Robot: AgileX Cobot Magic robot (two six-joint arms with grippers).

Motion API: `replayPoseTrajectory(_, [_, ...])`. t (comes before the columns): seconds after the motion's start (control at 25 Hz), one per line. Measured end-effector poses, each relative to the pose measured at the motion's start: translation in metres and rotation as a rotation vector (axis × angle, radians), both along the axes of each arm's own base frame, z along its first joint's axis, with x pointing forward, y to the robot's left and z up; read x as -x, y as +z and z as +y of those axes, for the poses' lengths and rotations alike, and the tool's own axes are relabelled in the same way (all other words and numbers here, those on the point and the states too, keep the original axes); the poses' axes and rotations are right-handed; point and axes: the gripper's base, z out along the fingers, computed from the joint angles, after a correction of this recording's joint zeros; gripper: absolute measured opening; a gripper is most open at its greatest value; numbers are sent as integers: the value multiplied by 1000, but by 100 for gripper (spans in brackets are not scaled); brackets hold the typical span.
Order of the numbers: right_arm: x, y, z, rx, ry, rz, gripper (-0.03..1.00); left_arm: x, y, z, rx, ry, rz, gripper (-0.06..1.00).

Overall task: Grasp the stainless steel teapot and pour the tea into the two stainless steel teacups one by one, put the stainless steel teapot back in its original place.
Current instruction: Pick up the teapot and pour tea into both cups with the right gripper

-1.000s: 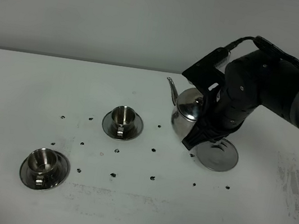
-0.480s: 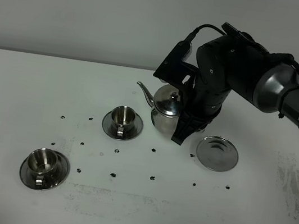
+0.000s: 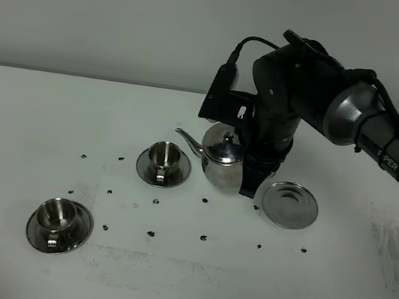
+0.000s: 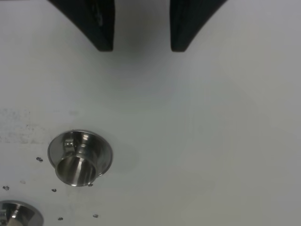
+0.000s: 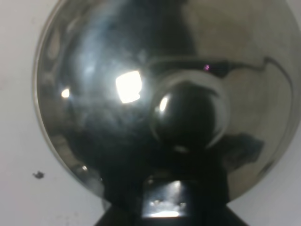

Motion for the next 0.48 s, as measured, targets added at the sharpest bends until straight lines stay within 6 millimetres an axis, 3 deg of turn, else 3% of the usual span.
replayPoseTrajectory(0.48, [-26,-5,13,59,87,6,18,0,0,0,0,0,0,31])
